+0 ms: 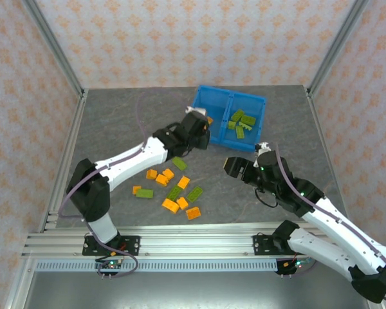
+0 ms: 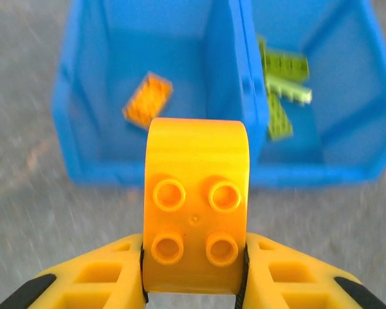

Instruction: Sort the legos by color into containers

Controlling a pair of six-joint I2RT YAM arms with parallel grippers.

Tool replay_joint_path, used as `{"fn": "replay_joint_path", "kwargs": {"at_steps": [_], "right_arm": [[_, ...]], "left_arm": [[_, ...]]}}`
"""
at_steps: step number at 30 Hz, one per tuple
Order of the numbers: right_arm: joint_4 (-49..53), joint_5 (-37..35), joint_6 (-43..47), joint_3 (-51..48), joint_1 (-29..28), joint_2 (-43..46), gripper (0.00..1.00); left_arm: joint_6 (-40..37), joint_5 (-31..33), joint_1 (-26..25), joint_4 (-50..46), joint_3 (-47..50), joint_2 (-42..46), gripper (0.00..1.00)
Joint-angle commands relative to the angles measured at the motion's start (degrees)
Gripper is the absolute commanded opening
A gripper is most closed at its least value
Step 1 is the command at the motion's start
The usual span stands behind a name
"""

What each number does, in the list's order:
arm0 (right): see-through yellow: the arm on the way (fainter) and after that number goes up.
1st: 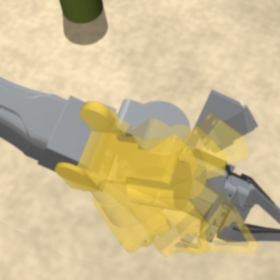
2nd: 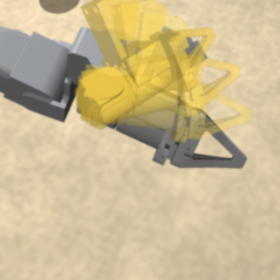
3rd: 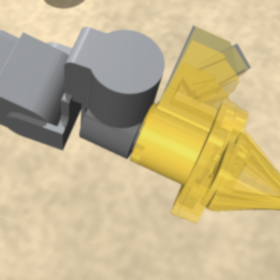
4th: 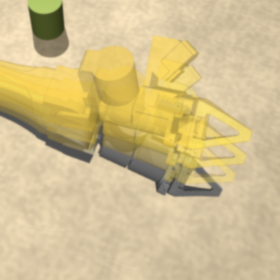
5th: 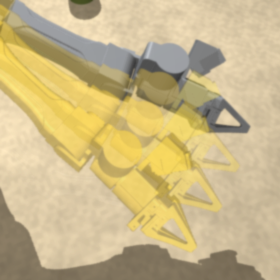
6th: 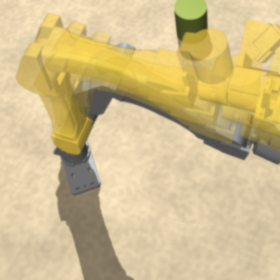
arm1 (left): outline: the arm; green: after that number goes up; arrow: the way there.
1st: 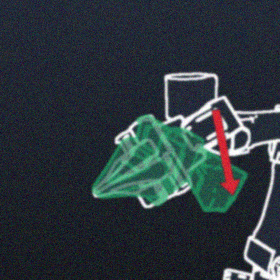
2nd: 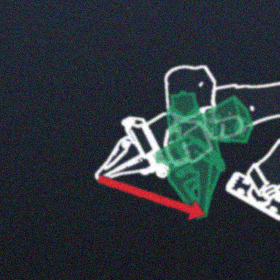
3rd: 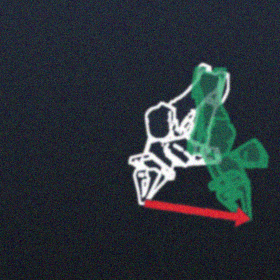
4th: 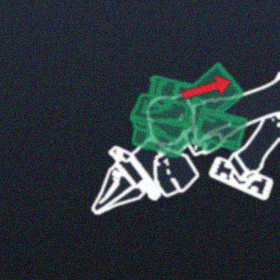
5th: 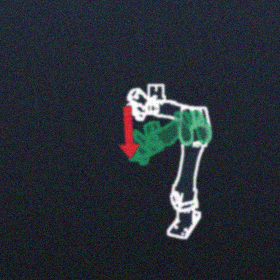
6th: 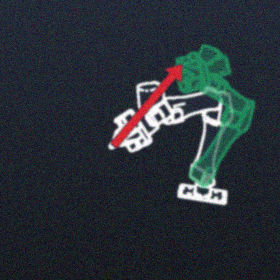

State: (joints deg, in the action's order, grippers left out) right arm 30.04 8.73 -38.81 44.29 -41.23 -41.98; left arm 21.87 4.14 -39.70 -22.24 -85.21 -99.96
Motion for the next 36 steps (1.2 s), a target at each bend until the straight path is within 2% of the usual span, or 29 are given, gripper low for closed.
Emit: {"fn": "replay_joint_path", "kwargs": {"at_steps": [1, 6, 11, 14, 18, 20, 25, 28, 32, 36], "right_arm": [[-0.6, -1.6, -0.5, 0.7, -0.4, 0.6, 0.82], [-0.4, -2.9, -1.4, 0.0, -0.3, 2.3, 0.82], [0.3, -3.1, -1.3, 0.2, -0.3, 3.0, 0.82], [1.1, -3.3, -1.2, 0.4, -0.3, 3.4, 0.82], [1.0, -3.3, -1.5, 0.3, -0.3, 4.3, 0.82], [0.9, -3.2, -1.8, 0.5, -0.3, 4.3, 0.82], [0.2, -3.2, -1.7, 0.3, -0.3, 4.2, 0.82], [-0.1, -3.1, -1.8, 0.3, -0.3, 3.7, 0.82], [-0.3, -3.3, -1.6, 0.5, -0.3, 3.1, 0.82], [-0.1, -2.9, -1.0, 1.0, -0.4, 1.8, 0.82]], "left_arm": [[-5.0, 1.9, 3.9, -1.6, -8.9, -7.3, 0.31], [-7.5, 0.9, 7.1, -7.2, -29.9, -22.6, 0.31], [-8.9, -1.7, 8.0, -11.7, -46.3, -34.7, 0.32], [-8.5, -3.9, 8.2, -14.3, -54.0, -40.0, 0.34], [-8.0, -4.2, 8.3, -15.9, -58.8, -43.0, 0.48], [-8.0, -4.4, 8.3, -16.6, -59.5, -43.0, 0.51], [-6.9, -5.9, 8.3, -18.9, -59.1, -38.6, 0.56], [-5.1, -7.4, 8.2, -18.8, -54.3, -31.6, 0.56], [-3.5, -8.0, 7.2, -13.6, -36.5, -16.1, 0.57], [-1.7, -4.0, 6.0, -10.2, -12.5, 2.6, 0.57]]}}
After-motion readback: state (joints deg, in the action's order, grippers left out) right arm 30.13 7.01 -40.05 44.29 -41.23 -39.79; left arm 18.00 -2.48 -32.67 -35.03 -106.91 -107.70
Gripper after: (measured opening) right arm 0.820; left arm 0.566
